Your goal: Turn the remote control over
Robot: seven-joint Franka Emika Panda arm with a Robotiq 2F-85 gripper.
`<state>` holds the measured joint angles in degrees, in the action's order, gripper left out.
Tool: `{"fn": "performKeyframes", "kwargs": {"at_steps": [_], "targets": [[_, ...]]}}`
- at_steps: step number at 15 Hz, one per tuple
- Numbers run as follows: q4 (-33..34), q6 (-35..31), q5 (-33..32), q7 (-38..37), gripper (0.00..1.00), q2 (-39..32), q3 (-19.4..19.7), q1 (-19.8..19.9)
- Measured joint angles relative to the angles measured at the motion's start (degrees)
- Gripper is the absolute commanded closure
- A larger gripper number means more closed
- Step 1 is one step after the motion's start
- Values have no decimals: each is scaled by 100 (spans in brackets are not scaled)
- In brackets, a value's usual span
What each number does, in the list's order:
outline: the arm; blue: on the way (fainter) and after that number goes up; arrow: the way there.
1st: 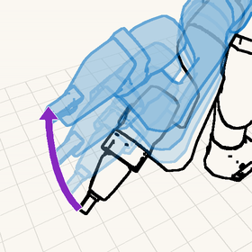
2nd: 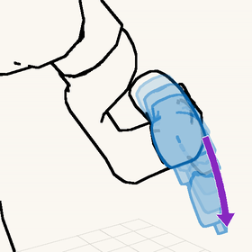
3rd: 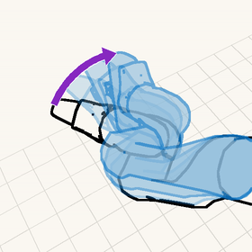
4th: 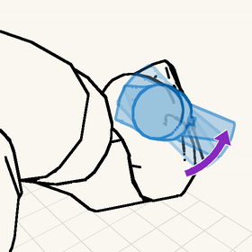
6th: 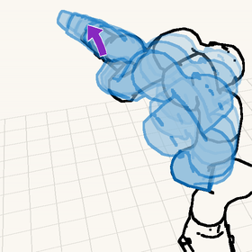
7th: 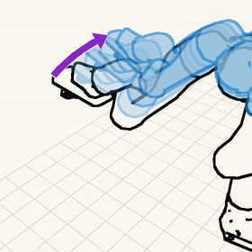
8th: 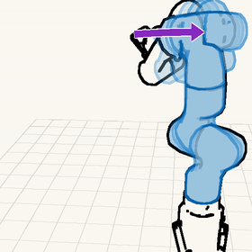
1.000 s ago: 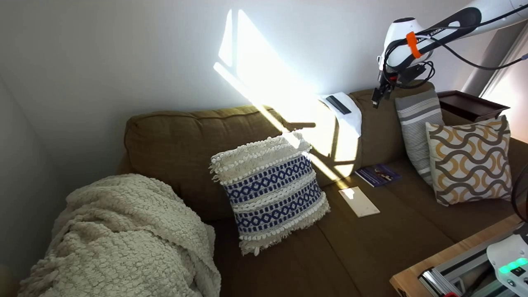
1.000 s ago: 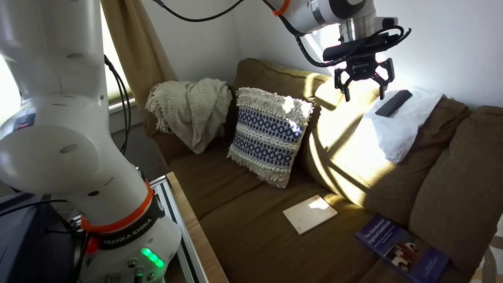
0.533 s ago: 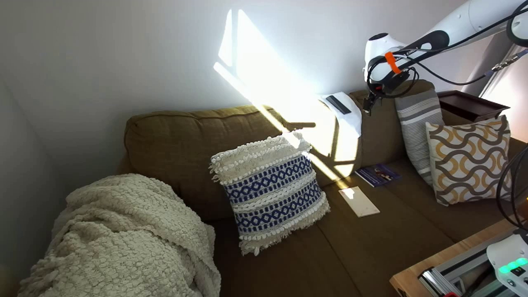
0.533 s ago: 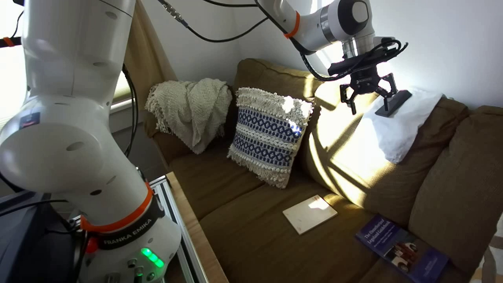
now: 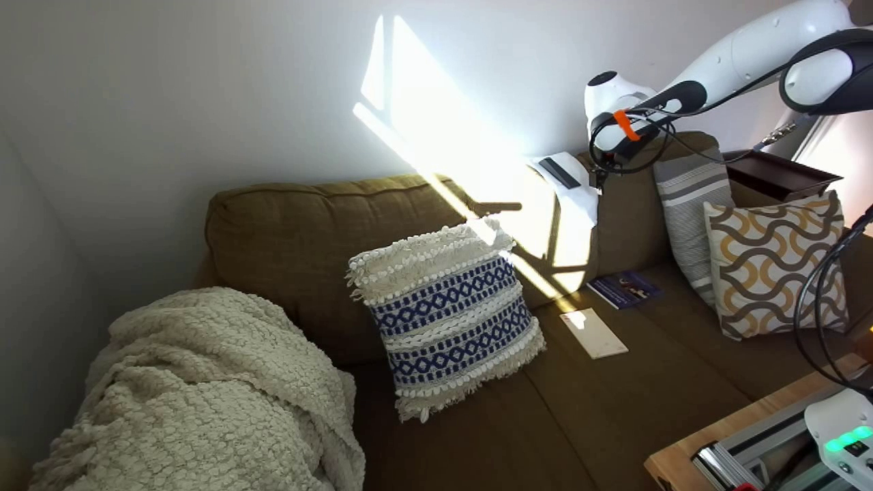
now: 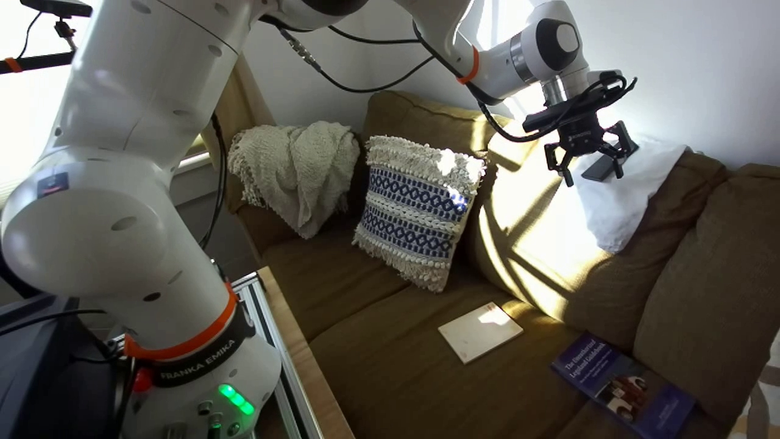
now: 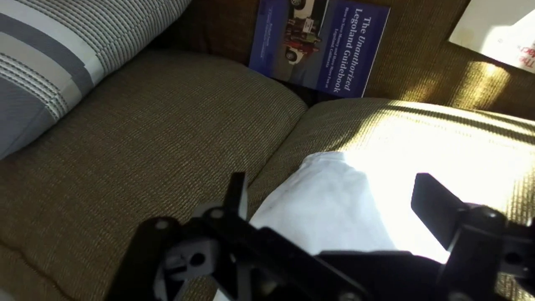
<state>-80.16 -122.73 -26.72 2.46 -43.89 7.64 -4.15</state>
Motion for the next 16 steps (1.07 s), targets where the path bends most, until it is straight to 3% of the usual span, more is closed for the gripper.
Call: {"fn": "performKeyframes", "kwargs": {"at_steps": [9,16], "targets": [[316,10,0,-53,0,-236,41,-2],[1141,46,5,-252,0,-941,58,-99]]}}
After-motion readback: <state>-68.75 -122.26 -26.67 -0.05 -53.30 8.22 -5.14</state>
